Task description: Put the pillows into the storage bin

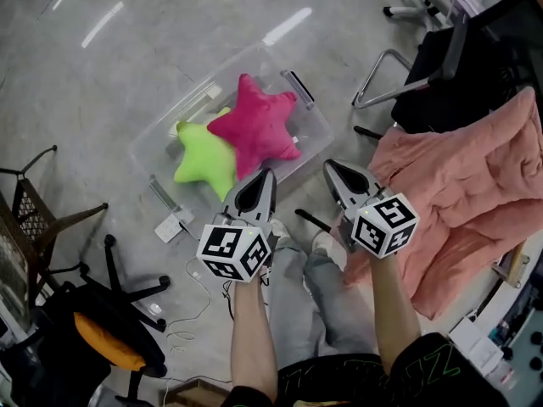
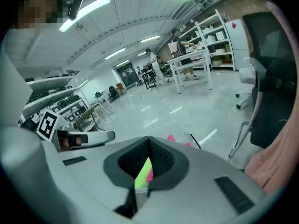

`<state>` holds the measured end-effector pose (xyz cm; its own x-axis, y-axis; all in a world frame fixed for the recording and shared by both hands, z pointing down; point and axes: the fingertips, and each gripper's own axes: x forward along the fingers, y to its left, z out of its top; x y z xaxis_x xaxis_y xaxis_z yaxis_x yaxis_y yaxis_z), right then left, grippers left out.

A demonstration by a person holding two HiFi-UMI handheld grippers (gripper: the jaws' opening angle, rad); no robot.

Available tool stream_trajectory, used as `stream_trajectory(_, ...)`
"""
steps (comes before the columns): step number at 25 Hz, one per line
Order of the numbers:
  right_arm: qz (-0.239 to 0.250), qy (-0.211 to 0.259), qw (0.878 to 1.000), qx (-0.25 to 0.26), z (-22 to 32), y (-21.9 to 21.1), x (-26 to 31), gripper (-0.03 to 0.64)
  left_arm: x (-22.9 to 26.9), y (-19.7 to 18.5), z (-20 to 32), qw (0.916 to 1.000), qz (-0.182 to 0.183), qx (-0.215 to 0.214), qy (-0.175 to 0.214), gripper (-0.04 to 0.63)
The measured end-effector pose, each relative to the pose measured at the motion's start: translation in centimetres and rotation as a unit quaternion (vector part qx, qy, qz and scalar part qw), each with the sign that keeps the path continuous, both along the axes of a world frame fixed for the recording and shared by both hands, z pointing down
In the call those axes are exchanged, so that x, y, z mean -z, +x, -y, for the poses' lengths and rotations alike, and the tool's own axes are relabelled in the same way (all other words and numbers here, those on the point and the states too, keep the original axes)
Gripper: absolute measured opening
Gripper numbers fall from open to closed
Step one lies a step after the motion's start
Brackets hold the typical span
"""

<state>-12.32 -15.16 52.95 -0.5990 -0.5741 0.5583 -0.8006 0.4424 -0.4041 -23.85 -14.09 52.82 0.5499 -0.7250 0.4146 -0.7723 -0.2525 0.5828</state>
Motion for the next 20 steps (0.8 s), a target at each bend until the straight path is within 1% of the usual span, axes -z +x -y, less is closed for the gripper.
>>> stream_trajectory(3, -0.01, 0.019, 1.0, -0.012, -0.7, 0.7, 2.5, 0.002, 3.1, 0.8, -0.3, 0.9996, 0.023, 0.001, 0.016, -0.008)
stream_trajectory(7, -0.02, 0.044, 0.998, -0.029, -1.8, 1.8, 6.5, 0.002, 7.3, 1.2, -1.3, 0.9974, 0.064, 0.011, 0.031, -0.008)
stream_trajectory(9, -0.022, 0.056, 0.997, -0.04, -2.4, 2.9, 8.9, 0.002, 9.8, 2.0, -1.9, 0.9963, 0.073, 0.01, 0.043, -0.008)
stream_trajectory(11, -0.022, 0.073, 0.995, -0.057, -2.4, 4.3, 11.3, 0.003, 12.6, 3.0, -1.9, 0.9945, 0.083, 0.009, 0.063, -0.008)
stream_trajectory(14, -0.02, 0.102, 0.991, -0.083, -2.0, 6.7, 15.0, 0.002, 17.0, 4.9, -1.4, 0.9899, 0.1, 0.011, 0.1, -0.008)
stream_trajectory(16, -0.019, 0.114, 0.989, -0.095, -2.3, 8.2, 17.6, 0.002, 19.7, 6.2, -1.7, 0.9873, 0.11, 0.019, 0.113, -0.008)
stream_trajectory(20, -0.018, 0.136, 0.984, -0.113, -4.0, 11.3, 23.0, 0.002, 25.0, 9.3, -3.2, 0.9847, 0.104, 0.019, 0.138, -0.008)
